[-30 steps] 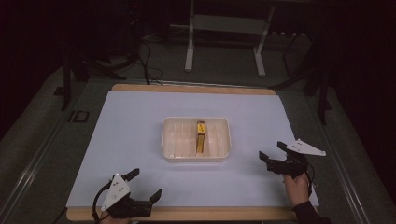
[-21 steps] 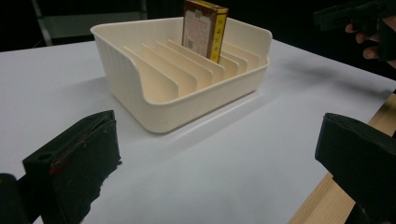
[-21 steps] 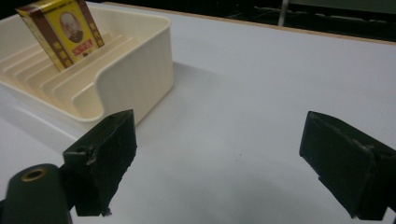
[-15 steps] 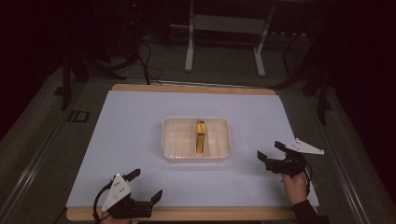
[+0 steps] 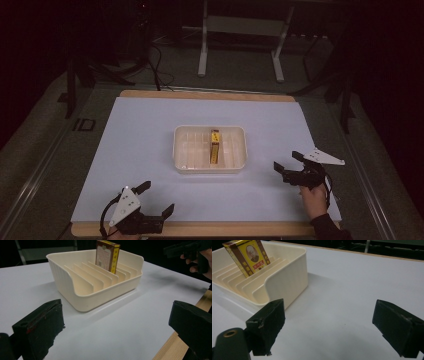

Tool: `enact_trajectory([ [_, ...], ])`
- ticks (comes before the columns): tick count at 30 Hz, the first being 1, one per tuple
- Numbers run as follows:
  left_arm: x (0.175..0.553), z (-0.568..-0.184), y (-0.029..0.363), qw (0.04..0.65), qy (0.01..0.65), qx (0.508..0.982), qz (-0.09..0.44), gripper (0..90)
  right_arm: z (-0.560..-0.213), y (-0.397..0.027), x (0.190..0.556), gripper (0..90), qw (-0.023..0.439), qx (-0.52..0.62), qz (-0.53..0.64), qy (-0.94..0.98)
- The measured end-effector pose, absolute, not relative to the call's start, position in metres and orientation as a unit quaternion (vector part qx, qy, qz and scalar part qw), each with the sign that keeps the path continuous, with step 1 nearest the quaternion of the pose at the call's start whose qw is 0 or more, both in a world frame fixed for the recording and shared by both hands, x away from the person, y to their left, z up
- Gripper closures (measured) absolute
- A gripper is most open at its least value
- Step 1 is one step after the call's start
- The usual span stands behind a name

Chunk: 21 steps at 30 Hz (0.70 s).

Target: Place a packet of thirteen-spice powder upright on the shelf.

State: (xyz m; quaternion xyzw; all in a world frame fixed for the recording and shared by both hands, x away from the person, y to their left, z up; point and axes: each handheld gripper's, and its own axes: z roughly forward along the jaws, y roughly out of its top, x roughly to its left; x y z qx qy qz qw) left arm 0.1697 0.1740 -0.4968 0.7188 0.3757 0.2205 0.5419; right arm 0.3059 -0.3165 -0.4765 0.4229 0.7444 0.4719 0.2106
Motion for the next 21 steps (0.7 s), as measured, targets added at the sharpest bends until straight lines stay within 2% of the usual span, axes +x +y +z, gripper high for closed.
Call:
enact_trajectory([
  [21,0.1691,-0.4968,0.1741,0.545,0.378,0.716,0.218,0.0,-0.4796,-0.3163,0.309,11.1,0.196,0.424,0.467,0.75],
])
